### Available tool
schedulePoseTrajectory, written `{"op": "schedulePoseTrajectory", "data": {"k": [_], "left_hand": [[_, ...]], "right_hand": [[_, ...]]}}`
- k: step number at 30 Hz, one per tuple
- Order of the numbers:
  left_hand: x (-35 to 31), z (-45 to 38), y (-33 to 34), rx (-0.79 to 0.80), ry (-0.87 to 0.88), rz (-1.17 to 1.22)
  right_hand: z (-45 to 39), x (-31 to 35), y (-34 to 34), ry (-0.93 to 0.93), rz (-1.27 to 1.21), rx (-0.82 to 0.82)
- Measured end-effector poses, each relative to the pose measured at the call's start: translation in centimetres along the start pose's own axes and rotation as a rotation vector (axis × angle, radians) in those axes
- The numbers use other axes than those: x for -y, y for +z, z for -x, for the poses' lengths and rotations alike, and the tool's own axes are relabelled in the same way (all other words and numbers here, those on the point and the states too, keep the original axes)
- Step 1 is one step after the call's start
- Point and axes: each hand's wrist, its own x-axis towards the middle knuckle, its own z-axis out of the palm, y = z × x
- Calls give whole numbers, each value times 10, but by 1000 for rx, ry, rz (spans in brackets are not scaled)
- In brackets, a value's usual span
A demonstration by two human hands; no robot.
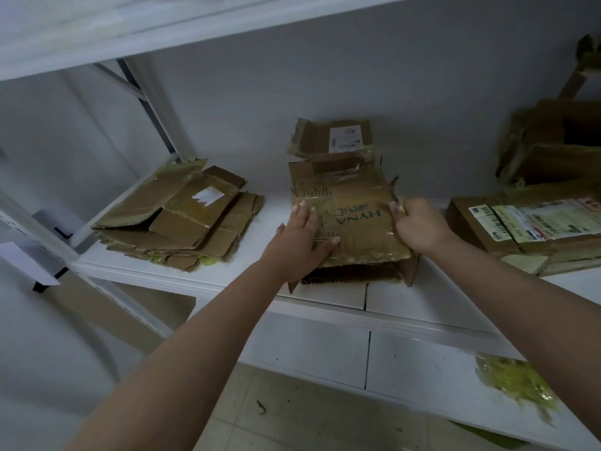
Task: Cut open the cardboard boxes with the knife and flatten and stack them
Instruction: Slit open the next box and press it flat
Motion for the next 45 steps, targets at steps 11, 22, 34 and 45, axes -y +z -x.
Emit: {"op": "schedulePoseTrajectory", "data": {"k": [11, 22, 34, 45], "left_hand": [[75, 41, 14, 29, -110, -87], [77, 43, 18, 117, -89, -38], [32, -6, 47, 102, -98, -171], [45, -3, 54, 150, -55, -113]], "right_hand": [[-4, 14, 81, -219, 380, 290], [18, 15, 80, -278, 697, 158], [1, -9, 86, -267, 620, 304], [-1, -13, 93, -258, 645, 319]]}}
